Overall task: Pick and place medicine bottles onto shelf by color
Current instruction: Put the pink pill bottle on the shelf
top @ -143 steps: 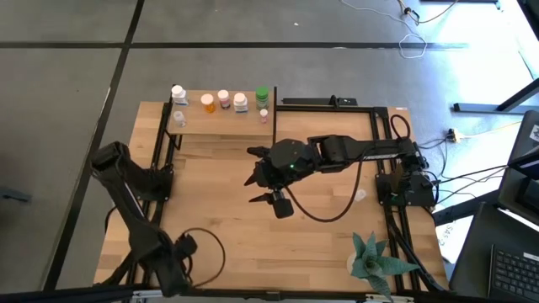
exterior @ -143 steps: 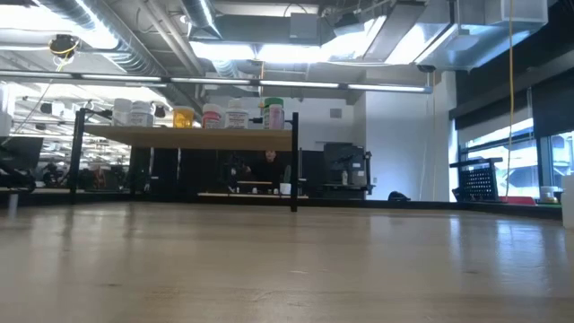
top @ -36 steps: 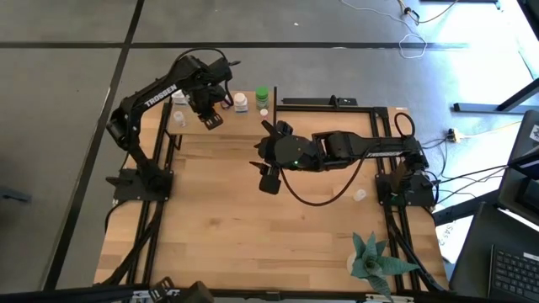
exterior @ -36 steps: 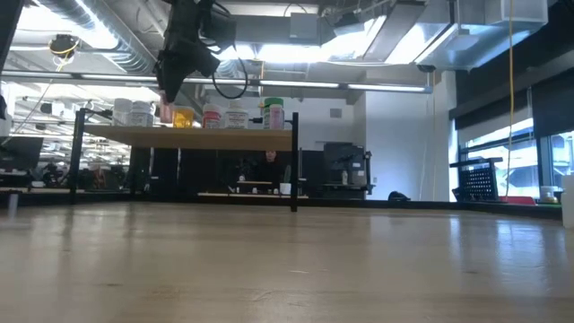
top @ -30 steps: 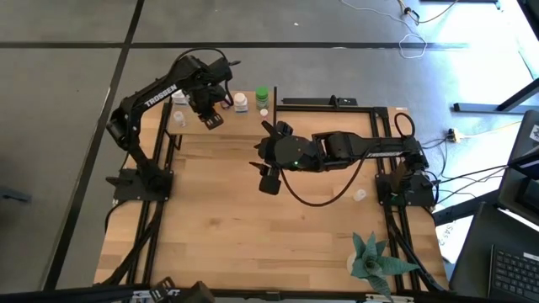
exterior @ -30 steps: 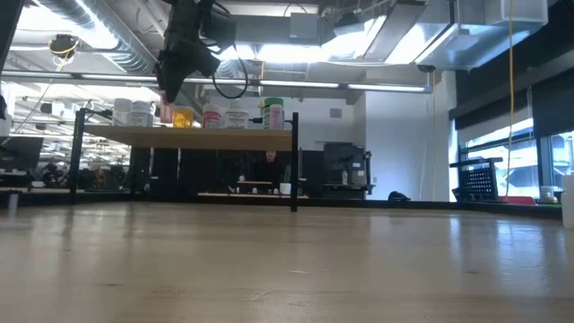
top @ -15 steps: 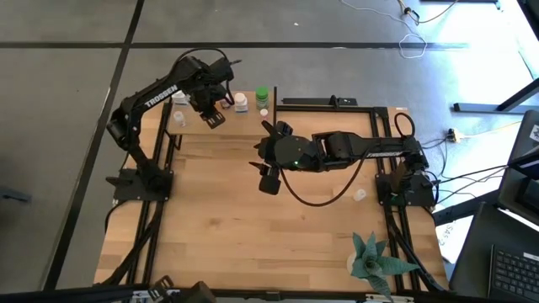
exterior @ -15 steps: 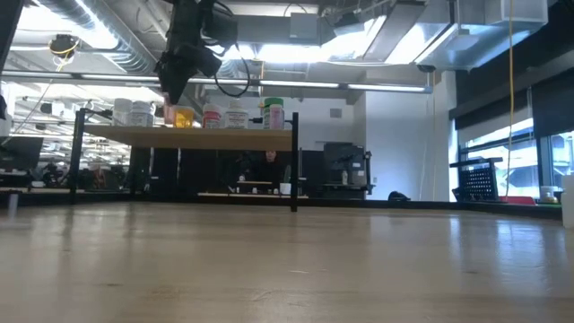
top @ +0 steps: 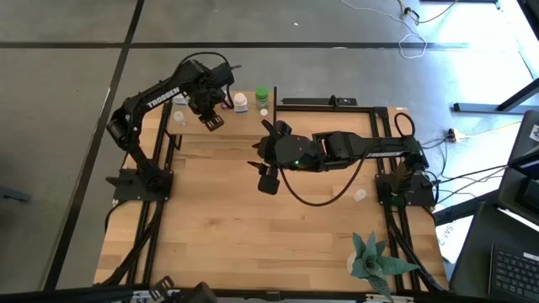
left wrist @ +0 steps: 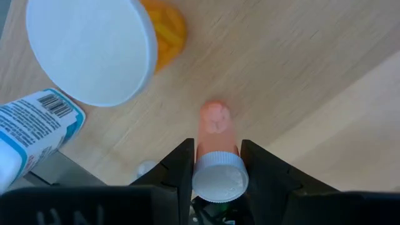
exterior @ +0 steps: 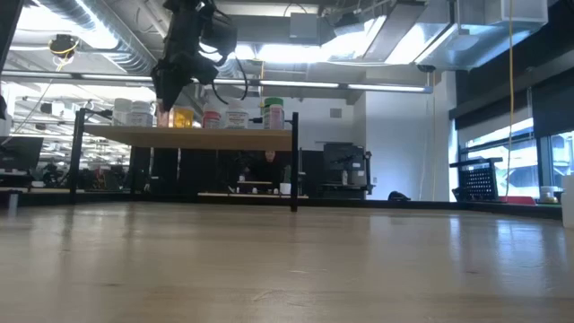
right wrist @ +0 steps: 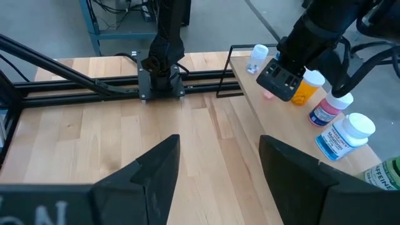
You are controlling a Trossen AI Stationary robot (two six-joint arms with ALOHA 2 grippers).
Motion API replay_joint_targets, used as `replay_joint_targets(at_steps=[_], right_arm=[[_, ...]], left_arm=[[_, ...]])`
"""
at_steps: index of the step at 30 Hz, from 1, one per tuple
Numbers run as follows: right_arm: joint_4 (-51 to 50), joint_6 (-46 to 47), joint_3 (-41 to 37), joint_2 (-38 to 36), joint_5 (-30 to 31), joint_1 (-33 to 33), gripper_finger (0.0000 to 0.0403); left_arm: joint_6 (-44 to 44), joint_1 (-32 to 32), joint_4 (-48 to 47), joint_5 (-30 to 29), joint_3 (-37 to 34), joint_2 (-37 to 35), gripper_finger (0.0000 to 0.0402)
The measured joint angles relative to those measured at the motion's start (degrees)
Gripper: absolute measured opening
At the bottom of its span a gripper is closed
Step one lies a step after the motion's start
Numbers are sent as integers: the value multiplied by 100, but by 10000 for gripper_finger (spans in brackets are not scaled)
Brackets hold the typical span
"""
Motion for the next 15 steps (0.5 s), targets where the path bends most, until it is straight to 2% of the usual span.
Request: replay_joint_targets(at_steps=[15], right_arm=[[2,-12,-1,0,-2,0,221]], left_arm=[[40,0,139,-15,-7,0,108]])
